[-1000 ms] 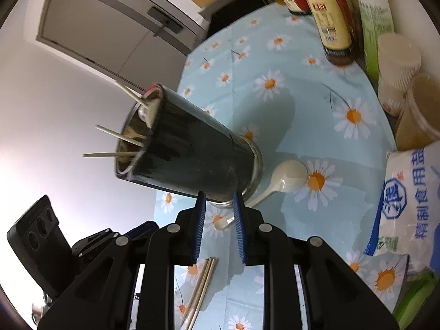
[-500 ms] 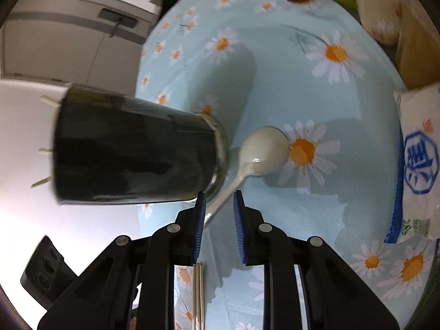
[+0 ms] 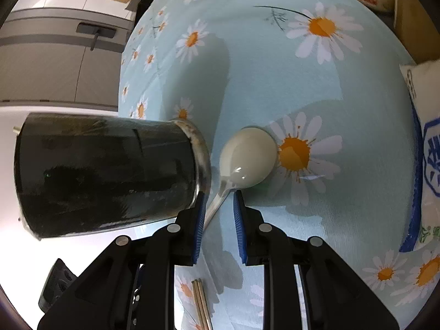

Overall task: Organize utensils
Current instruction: 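Move the right tool to the plain white spoon beside the holder, then close the right tool on the white spoon's handle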

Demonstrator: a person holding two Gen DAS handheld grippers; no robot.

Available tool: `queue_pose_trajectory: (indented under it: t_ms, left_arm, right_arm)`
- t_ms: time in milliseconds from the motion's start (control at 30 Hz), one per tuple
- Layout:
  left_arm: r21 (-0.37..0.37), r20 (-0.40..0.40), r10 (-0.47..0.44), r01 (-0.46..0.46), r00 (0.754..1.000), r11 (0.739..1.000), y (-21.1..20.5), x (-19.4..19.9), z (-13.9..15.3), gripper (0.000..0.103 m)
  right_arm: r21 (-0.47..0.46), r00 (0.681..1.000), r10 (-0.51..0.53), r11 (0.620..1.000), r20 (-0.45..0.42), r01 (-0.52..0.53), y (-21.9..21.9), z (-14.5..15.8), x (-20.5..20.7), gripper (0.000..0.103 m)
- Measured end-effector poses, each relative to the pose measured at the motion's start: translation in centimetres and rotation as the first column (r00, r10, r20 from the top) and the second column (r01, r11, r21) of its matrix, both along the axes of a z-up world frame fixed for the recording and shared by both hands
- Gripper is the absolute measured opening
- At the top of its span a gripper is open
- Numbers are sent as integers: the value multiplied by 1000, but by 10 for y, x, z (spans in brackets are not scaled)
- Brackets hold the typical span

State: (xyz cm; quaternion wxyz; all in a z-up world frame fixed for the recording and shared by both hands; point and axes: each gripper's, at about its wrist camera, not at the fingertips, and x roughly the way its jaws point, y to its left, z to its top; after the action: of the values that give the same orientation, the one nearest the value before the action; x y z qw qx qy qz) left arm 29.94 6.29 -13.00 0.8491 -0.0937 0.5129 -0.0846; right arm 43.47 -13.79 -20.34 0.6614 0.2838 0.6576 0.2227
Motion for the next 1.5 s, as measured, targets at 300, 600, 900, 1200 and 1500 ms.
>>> queue_pose_trajectory:
  t_ms: [300, 600, 900, 1200, 1500]
  left_arm:
    - [-3, -25, 8, -8, 1000, 1000, 1, 8, -15, 20]
    - [35, -27, -25, 26, 999, 999, -9, 14, -22, 20]
    - [63, -37, -58, 60, 998, 996, -21, 13, -25, 20]
    - [75, -60, -79, 83, 995, 994, -27, 21, -32, 20]
    - [78, -53, -92, 96, 994, 992, -29, 22, -27, 20]
  right_arm:
    - [61, 999, -29, 998, -18, 30, 1, -8, 8, 22]
    - [115, 999, -42, 992, -5, 42, 1, -12, 14, 22]
    - [96, 999, -33, 995, 33, 29, 9, -13, 19, 9]
    - [110, 998, -23, 994, 54, 17, 8, -14, 17, 8]
    - [114, 998, -19, 993, 58, 12, 0, -13, 12, 8]
